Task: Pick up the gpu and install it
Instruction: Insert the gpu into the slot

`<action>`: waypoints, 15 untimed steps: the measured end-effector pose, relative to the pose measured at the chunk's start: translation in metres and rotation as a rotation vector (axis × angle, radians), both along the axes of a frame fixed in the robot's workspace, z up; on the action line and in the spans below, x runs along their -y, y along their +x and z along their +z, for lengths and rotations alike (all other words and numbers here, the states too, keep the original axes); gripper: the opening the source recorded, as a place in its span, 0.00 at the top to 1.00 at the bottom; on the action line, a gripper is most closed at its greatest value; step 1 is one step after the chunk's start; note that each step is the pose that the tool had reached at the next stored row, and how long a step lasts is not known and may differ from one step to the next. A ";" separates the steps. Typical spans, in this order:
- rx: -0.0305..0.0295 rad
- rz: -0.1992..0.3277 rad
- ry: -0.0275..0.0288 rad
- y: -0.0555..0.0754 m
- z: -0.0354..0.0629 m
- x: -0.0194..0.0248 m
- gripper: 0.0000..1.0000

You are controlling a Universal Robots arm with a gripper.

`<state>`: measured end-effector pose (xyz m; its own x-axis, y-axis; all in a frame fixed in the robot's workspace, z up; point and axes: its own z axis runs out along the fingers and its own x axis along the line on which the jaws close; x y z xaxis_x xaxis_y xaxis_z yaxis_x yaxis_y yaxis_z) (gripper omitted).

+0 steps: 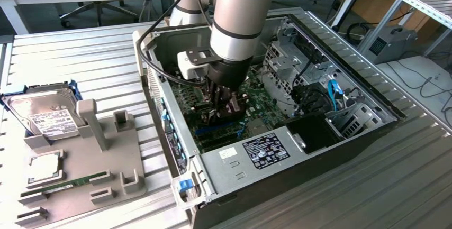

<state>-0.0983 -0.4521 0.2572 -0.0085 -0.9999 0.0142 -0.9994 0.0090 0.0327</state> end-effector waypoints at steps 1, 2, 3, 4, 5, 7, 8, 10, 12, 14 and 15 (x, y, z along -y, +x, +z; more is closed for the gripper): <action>0.0000 0.000 0.0000 0.000 -0.0002 0.0000 0.74; 0.0000 0.000 -0.0003 0.000 -0.0005 0.0000 0.74; 0.0000 0.000 -0.0005 0.000 -0.0008 0.0000 0.74; 0.0000 0.000 -0.0009 0.000 -0.0011 0.0000 0.74; 0.0000 0.000 -0.0011 0.000 -0.0014 0.0001 0.74; -0.0001 0.000 -0.0013 0.000 -0.0022 0.0001 0.74; 0.0000 0.000 -0.0012 0.000 -0.0026 0.0001 0.74; -0.0001 0.000 -0.0013 0.000 -0.0035 0.0001 0.74; 0.0000 0.000 -0.0012 0.000 -0.0048 0.0001 0.74; -0.0001 0.000 -0.0013 0.000 -0.0059 0.0001 0.74; -0.0001 0.000 -0.0014 0.000 -0.0059 0.0001 0.74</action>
<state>-0.0984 -0.4521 0.2512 -0.0084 -0.9998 0.0156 -0.9994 0.0090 0.0328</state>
